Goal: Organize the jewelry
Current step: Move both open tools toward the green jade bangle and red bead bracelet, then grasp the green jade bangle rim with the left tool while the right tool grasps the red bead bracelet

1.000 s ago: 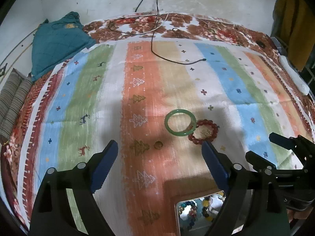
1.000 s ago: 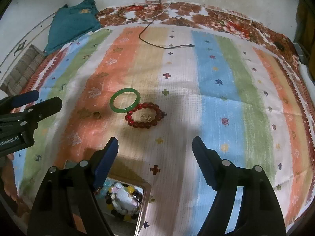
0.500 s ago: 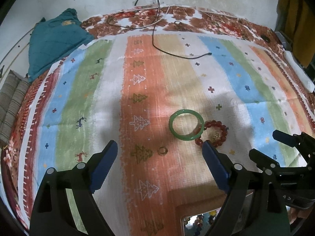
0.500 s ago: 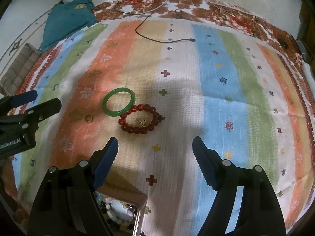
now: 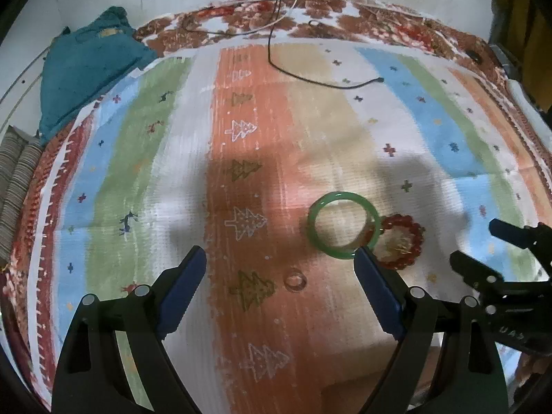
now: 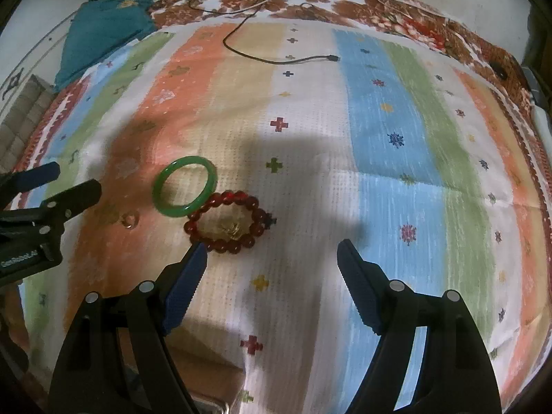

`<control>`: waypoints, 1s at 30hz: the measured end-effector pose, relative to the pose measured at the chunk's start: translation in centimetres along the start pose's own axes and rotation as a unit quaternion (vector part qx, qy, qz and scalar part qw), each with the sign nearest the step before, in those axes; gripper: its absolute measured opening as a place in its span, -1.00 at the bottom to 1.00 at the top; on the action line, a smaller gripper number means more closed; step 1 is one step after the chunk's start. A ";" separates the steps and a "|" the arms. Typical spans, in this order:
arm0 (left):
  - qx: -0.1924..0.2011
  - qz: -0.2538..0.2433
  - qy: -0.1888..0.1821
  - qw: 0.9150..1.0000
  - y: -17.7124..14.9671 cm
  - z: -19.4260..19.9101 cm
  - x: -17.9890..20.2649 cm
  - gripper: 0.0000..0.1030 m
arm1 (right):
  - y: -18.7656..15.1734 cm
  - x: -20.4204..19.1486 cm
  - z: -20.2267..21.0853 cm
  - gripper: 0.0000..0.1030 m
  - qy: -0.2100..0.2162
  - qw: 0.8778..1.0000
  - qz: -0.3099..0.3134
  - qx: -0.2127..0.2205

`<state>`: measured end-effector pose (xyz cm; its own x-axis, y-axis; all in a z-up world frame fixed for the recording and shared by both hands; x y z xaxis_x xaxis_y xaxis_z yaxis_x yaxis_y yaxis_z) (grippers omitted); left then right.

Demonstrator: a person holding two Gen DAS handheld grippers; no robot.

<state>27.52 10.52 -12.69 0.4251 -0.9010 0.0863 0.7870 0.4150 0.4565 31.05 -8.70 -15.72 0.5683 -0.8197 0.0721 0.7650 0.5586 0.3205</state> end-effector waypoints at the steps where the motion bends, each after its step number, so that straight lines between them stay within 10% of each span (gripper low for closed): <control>1: -0.004 0.000 0.002 1.000 0.1 -0.4 -0.1 0.67 | 0.1 0.1 -0.3 0.51 -0.002 1.000 0.001 -0.001; 30: -0.058 -0.008 -0.012 0.998 1.8 -7.0 0.8 0.38 | 1.7 0.8 -6.2 0.51 -0.022 0.999 0.028 -0.039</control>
Point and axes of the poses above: each gripper's, at about its wrist camera, not at the fingertips, and z roughly against the way its jaws point, x to its right, y to its top, the point moved 3 cm from there along -z, roughly the way its jaws point, and after that the axes turned 12 degrees about z, right-handed, at the moved point
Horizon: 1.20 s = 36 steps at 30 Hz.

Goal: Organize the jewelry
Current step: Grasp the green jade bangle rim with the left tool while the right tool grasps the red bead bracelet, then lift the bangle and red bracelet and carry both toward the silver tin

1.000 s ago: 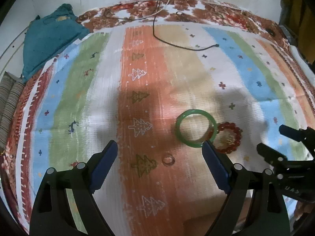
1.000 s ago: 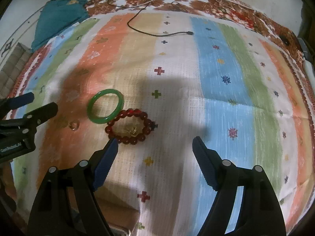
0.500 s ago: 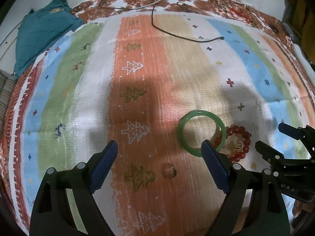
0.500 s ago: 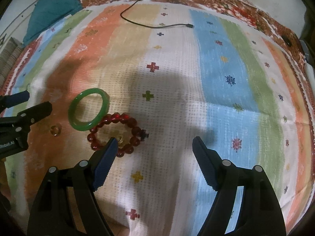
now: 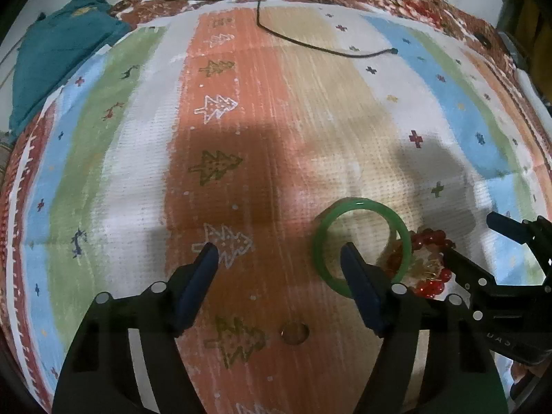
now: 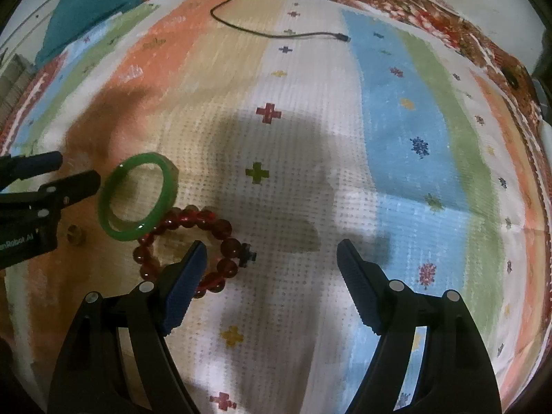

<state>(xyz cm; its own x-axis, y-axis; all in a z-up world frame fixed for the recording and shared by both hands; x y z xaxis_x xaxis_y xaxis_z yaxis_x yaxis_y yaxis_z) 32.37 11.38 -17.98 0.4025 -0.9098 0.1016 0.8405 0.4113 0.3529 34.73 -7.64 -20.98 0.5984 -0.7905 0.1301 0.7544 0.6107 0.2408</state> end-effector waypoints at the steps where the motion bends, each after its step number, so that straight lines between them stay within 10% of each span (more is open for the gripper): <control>1: -0.001 -0.004 0.001 1.000 0.0 -0.2 0.1 0.37 | 0.1 0.1 -0.2 0.51 -0.001 1.000 -0.001 -0.001; 19: -0.019 -0.041 0.027 0.999 -0.9 -2.4 0.5 -0.22 | 0.4 -0.1 -1.6 0.44 -0.008 1.000 0.013 -0.012; 25: -0.020 -0.043 0.039 0.998 -0.9 -2.4 0.3 -0.83 | 0.3 0.4 -1.4 0.01 -0.008 1.000 0.013 -0.013; 31: -0.016 -0.043 0.045 0.998 -0.9 -2.1 0.2 -0.87 | 0.2 -0.6 -1.0 -0.69 -0.016 0.999 0.041 -0.014; 36: -0.009 -0.029 0.041 0.999 -1.0 -0.7 -0.3 -0.87 | -0.2 -0.9 0.0 -0.73 -0.014 0.999 0.044 -0.004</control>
Point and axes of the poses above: each gripper's, at about its wrist camera, not at the fingertips, and z roughly against the way its jaws point, x to its right, y to its top, the point moved 3 cm from there along -z, roughly the way its jaws point, and after that the axes turned 12 degrees about z, right-handed, at the moved point
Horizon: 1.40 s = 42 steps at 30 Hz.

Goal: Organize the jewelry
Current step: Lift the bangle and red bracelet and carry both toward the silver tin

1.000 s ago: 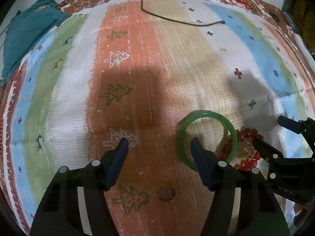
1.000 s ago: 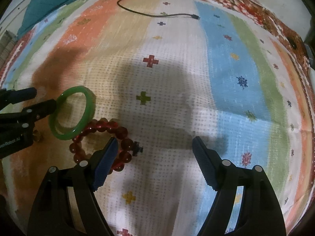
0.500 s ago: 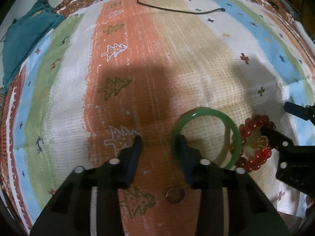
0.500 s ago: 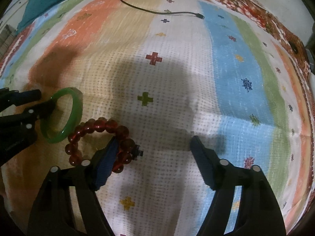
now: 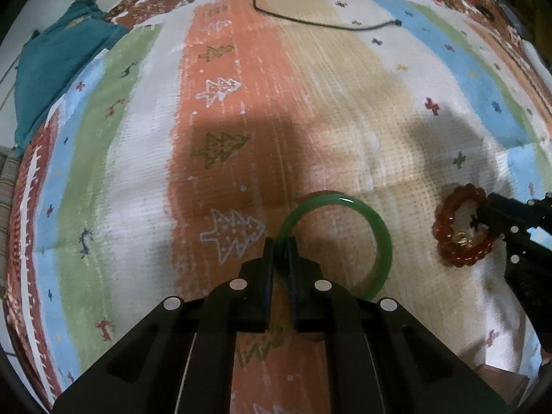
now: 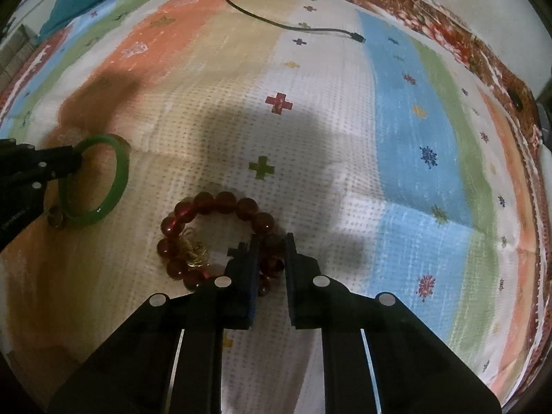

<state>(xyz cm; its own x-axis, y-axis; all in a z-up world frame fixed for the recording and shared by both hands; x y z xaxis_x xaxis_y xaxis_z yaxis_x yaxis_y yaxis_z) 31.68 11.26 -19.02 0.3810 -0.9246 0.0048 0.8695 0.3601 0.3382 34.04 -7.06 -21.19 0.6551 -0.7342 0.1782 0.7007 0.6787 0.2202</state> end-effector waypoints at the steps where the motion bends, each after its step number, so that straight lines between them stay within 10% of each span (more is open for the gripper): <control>1: 0.002 0.004 -0.003 1.000 0.0 0.4 -0.1 -0.87 | -0.1 -0.1 0.3 -0.73 0.001 1.000 0.000 0.002; 42: 0.104 0.025 -0.061 0.992 -7.0 15.7 -0.2 -0.86 | -4.9 -2.5 15.2 -0.73 0.052 0.984 -0.050 0.164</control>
Point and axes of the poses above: each gripper's, at about its wrist camera, not at the fingertips, and z roughly against the way its jaws point, x to its right, y to its top, the point moved 3 cm from there along -z, roughly the way its jaws point, and after that the axes turned 12 degrees about z, right-handed, at the moved point
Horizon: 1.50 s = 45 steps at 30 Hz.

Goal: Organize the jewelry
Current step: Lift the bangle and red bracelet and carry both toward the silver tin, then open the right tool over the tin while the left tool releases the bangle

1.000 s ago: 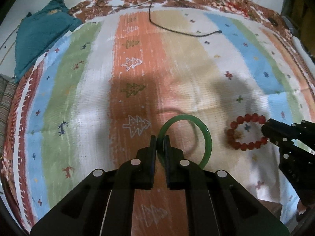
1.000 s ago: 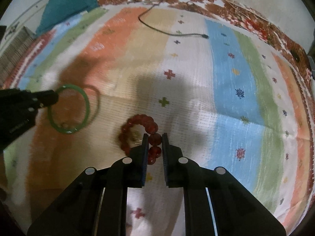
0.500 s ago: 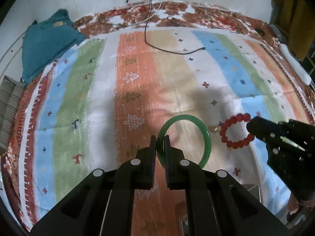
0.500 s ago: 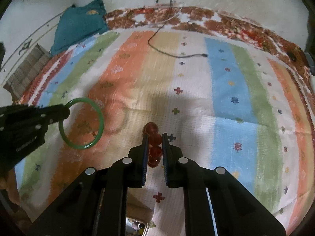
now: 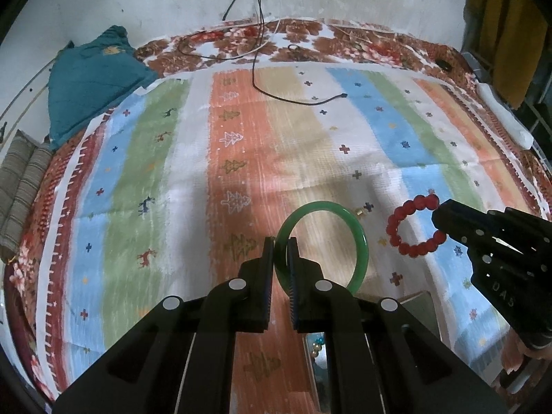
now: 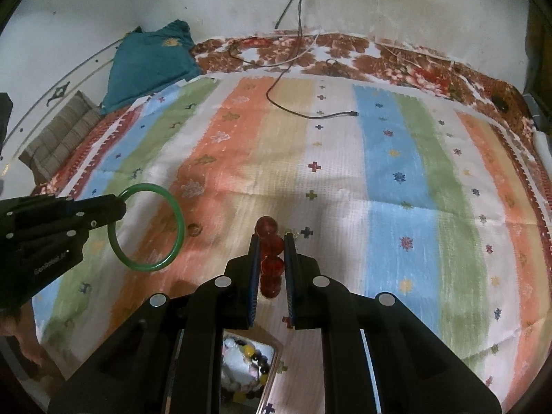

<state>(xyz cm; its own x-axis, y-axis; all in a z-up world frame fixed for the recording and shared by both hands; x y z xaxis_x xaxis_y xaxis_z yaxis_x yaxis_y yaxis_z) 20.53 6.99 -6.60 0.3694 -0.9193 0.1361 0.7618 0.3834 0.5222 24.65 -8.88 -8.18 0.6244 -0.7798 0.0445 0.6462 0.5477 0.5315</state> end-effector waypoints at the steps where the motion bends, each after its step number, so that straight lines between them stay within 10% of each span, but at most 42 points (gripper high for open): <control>1: 0.002 0.000 -0.001 1.000 -0.2 0.3 0.0 -0.86 | -0.1 -0.1 0.1 -0.73 0.000 1.000 0.001 0.001; 45: 0.021 -0.027 -0.015 0.999 -7.9 5.3 1.2 -0.84 | -6.0 -4.9 6.5 -0.73 -0.005 0.998 0.051 0.022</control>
<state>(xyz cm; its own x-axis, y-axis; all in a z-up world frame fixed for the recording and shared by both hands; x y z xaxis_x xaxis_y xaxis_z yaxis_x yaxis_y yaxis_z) 12.11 2.39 -6.07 0.3121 -0.9407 0.1327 0.7570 0.3307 0.5635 14.86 -10.30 -6.05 0.6822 -0.7231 0.1087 0.5591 0.6116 0.5597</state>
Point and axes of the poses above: each gripper's, at about its wrist camera, not at the fingertips, and z roughly against the way its jaws point, x to its right, y to its top, the point moved 3 cm from there along -z, roughly the way its jaws point, and after that the axes turned 12 degrees about z, right-handed, at the moved point
